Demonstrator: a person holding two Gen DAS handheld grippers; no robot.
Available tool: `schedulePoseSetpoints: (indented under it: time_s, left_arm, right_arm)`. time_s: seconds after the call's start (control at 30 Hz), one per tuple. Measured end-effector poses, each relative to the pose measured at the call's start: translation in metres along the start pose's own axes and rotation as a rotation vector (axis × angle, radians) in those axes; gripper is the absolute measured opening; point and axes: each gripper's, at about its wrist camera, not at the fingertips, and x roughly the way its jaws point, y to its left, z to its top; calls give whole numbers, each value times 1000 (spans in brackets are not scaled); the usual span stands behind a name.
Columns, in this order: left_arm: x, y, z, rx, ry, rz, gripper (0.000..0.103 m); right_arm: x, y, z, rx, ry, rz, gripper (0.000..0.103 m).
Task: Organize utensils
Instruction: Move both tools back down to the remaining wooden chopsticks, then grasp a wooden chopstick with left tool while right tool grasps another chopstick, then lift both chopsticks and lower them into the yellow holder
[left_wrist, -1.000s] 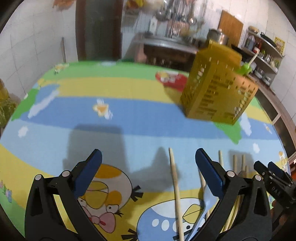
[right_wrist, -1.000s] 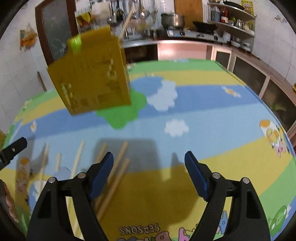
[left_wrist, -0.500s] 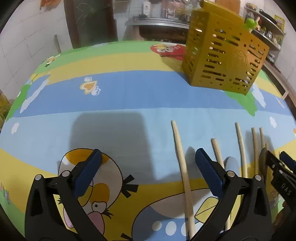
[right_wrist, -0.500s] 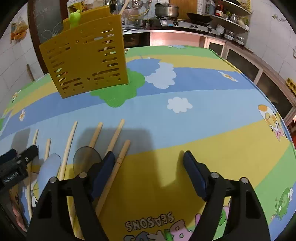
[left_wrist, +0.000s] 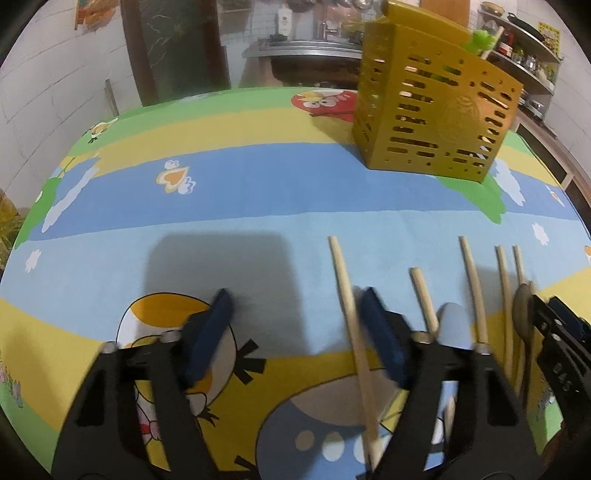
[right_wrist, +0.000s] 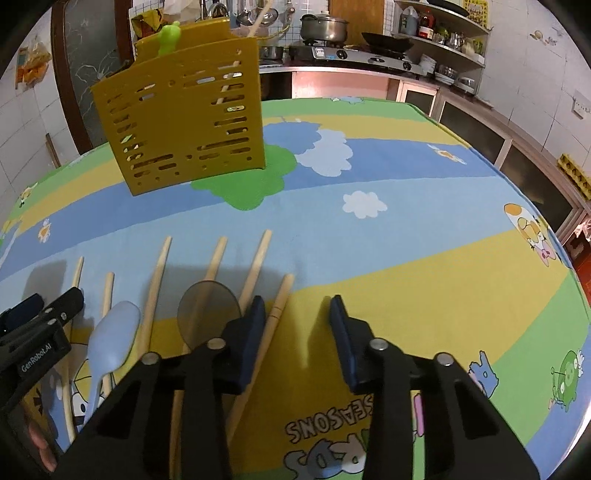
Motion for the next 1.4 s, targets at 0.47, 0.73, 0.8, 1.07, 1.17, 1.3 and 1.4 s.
schedulePoseSetpoints:
  time_s: [0.47, 0.73, 0.8, 1.07, 1.17, 1.3, 1.4]
  left_arm:
    - [4, -7, 15, 11, 59, -28, 8]
    - [3, -5, 14, 3, 46, -35, 5]
    - [-2, -4, 15, -4, 31, -44, 5]
    - [-43, 9, 23, -58, -115, -50, 5]
    - [-67, 17, 28, -80, -196, -47, 5]
    - [-95, 22, 34, -105, -291, -67, 5]
    - [-111, 25, 37, -121, -354, -76, 5]
  right_arm:
    - [14, -6, 21, 67, 40, 76, 8]
    - [14, -17, 37, 89, -4, 120, 7]
    - [6, -19, 41, 93, -37, 151, 6]
    - [-33, -26, 61, 66, -187, 206, 6]
    - [-46, -28, 70, 60, -240, 215, 6]
    - [-66, -31, 75, 44, -323, 220, 6]
    - [-79, -32, 79, 31, -373, 223, 6]
